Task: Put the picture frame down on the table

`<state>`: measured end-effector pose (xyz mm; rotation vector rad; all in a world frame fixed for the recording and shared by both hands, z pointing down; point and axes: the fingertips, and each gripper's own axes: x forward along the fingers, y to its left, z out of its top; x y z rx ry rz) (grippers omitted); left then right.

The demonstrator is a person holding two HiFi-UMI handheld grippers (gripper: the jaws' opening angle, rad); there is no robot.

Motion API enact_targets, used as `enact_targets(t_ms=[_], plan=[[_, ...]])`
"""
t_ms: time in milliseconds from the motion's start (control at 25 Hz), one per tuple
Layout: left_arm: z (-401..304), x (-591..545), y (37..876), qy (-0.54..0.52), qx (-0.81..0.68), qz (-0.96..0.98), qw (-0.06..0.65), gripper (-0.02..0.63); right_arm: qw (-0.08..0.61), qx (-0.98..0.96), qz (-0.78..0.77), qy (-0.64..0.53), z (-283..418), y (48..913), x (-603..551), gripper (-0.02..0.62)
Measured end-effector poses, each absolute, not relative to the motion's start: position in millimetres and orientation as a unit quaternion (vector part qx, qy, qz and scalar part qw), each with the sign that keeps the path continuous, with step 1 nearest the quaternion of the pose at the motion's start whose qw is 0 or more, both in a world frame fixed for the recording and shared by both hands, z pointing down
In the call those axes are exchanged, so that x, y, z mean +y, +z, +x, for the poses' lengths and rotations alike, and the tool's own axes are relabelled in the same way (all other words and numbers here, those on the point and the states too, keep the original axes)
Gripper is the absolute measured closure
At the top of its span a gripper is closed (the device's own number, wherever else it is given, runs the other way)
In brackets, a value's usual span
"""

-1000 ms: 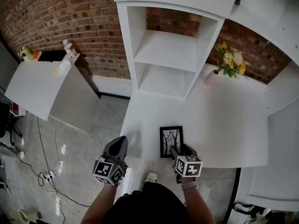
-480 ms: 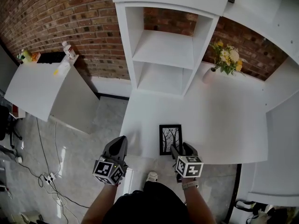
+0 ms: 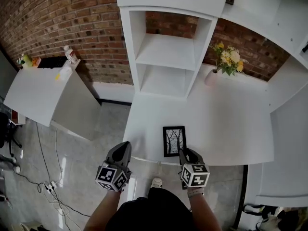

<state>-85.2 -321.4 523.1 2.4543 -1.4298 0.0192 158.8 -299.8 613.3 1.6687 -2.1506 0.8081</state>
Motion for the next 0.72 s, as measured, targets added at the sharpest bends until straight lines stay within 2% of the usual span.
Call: enact_targets(t_ms=[120, 720], plan=[[-85.6, -317.2, 518.4, 0.006, -0.494, 0.857, 0.147, 0.607, 0.144, -0.745, 0.597, 0.260, 163.1, 602.1, -295.8, 0.591], [-87.8, -294.2, 499.4, 0.000, -0.481, 0.866, 0.136, 0.607, 0.088, -0.767, 0.607, 0.187, 161.2, 549.8, -268.7, 0.592]])
